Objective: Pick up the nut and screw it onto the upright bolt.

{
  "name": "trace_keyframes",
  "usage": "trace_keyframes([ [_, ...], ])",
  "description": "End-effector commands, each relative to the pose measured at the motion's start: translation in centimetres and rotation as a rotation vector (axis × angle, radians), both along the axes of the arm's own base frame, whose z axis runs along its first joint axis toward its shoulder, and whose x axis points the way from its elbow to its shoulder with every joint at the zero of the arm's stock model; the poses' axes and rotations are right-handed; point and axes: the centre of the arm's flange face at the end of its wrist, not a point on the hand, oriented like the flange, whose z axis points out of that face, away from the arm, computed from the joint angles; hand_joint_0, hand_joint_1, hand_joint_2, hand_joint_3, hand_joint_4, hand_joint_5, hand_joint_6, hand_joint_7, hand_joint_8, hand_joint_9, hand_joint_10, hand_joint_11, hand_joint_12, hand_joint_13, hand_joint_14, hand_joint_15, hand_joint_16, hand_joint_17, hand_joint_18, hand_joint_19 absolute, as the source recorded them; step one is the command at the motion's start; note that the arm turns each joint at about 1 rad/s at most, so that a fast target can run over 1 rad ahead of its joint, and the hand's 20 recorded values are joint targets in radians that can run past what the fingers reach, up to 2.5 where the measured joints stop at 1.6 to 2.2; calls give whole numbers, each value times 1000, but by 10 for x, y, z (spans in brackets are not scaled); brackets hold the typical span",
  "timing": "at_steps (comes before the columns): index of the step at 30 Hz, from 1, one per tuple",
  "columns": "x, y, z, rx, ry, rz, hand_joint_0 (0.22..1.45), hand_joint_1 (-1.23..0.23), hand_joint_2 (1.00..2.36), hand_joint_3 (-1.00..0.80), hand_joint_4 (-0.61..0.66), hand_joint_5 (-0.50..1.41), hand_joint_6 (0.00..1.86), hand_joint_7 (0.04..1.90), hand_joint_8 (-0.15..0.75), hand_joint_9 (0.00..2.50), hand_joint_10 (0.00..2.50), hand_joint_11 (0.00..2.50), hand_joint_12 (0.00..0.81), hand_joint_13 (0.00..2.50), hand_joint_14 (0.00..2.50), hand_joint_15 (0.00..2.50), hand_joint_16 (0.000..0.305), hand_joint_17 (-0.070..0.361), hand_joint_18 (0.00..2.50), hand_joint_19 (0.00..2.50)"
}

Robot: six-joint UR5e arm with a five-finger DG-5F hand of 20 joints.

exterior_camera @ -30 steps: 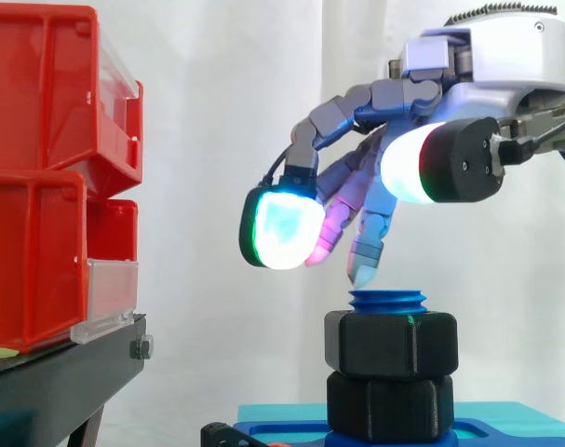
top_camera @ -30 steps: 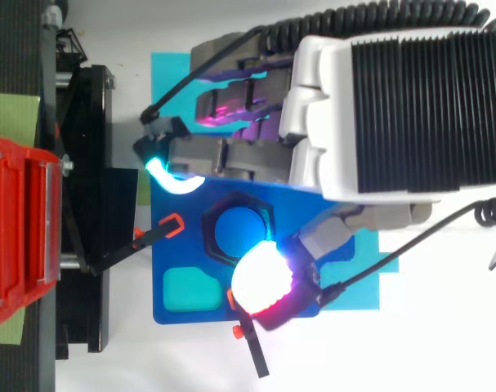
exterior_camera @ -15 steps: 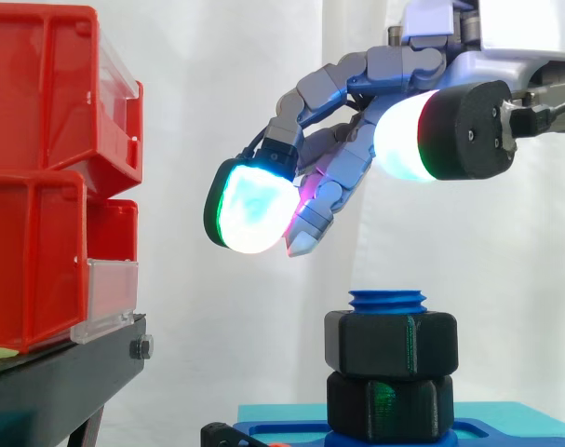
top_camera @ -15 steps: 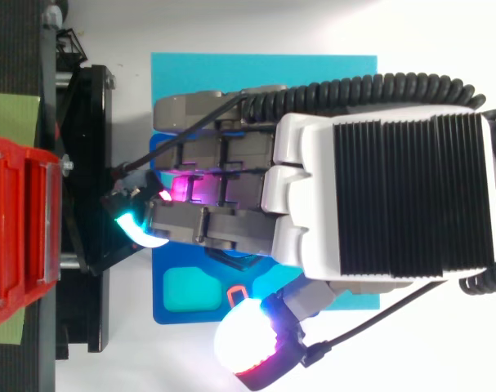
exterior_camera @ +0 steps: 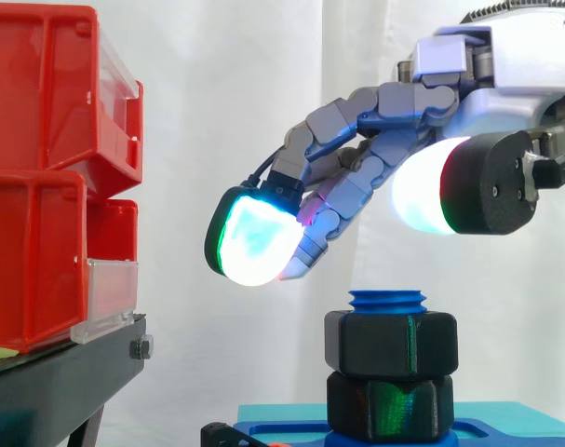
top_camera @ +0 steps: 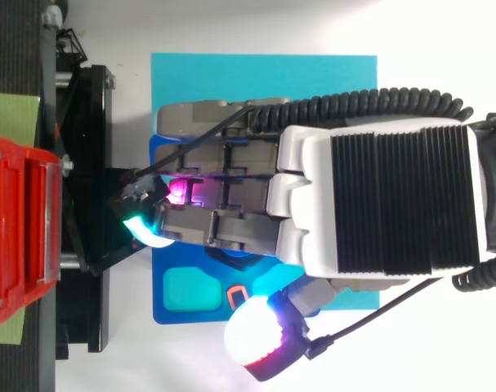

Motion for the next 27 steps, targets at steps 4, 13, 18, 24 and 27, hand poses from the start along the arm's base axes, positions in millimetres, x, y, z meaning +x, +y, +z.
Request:
trace_keyframes([
  [4,-3,-4,-6,-4,24,-3,472,-307,1000,-500,207,-80,503,791,198,679,0,0,228,591,0,0,25,56,166,0],
  [13,-8,-8,-23,-2,29,-6,473,-305,1000,-500,208,-73,503,821,199,673,0,0,231,587,0,0,25,57,158,0],
  [18,-8,-9,-23,-2,29,-8,475,-305,1000,-500,217,-69,503,857,203,683,0,0,231,599,0,0,25,57,171,0],
  [24,-8,-13,-24,-2,31,-13,476,-311,1000,-500,226,-58,504,1007,206,692,0,0,228,610,0,0,25,57,184,0],
  [27,-8,-15,-24,-2,31,-16,478,-315,1000,-500,209,-51,504,1124,208,699,0,0,227,621,0,0,25,57,198,0],
])
